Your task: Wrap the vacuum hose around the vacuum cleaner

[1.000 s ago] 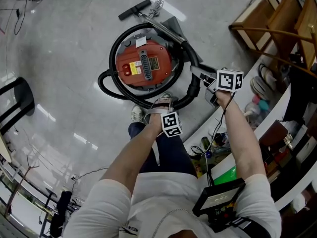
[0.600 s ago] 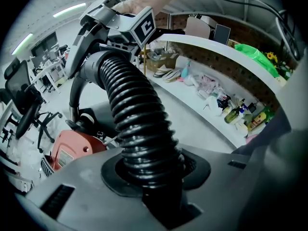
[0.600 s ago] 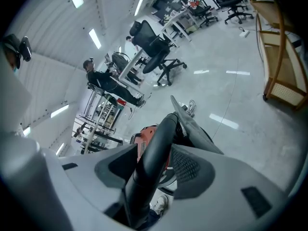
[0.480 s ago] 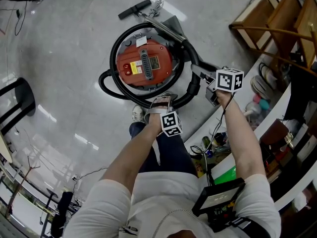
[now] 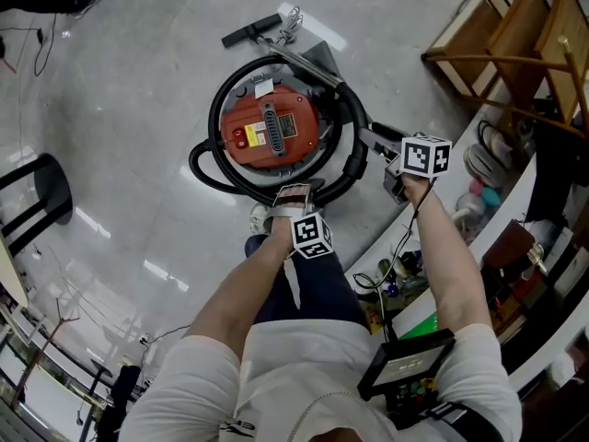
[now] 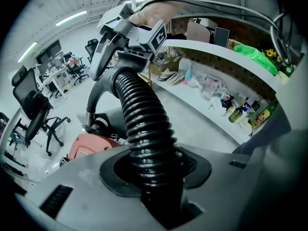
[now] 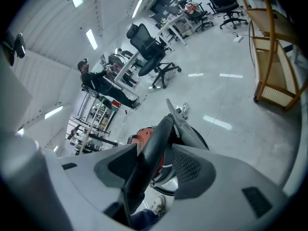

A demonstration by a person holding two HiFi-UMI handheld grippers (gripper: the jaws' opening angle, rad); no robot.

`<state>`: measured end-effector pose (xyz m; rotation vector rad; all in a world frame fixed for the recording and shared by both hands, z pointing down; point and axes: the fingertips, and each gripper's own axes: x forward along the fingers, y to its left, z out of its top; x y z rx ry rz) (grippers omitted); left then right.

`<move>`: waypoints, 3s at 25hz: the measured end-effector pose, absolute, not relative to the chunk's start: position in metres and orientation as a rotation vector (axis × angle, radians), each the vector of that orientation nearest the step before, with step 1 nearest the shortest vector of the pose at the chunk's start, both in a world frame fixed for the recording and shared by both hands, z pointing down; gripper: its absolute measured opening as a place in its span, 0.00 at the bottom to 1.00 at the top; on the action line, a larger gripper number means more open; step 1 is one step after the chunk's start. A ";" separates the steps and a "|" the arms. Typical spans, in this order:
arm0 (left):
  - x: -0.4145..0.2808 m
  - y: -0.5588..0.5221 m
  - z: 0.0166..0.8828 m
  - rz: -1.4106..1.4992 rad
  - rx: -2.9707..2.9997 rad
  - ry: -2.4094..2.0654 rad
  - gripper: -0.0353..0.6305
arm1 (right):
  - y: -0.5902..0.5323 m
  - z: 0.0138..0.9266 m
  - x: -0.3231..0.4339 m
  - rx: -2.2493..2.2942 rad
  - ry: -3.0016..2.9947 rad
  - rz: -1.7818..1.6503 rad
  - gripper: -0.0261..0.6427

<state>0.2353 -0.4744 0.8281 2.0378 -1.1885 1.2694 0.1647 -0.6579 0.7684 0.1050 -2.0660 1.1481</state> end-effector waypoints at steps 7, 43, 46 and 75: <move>0.220 -0.471 0.814 1.317 2.021 -1.220 0.26 | -0.658 0.762 0.183 0.151 -2.062 1.123 0.35; 0.179 -0.445 0.774 1.367 1.889 -1.389 0.44 | -0.584 0.715 0.230 0.240 -2.059 1.080 0.35; 0.182 -0.444 0.766 1.368 1.909 -1.398 0.45 | -0.582 0.710 0.230 0.241 -2.068 1.085 0.35; 0.182 -0.409 0.603 0.836 1.987 -1.549 0.39 | -0.496 0.573 0.253 0.467 -2.268 0.700 0.35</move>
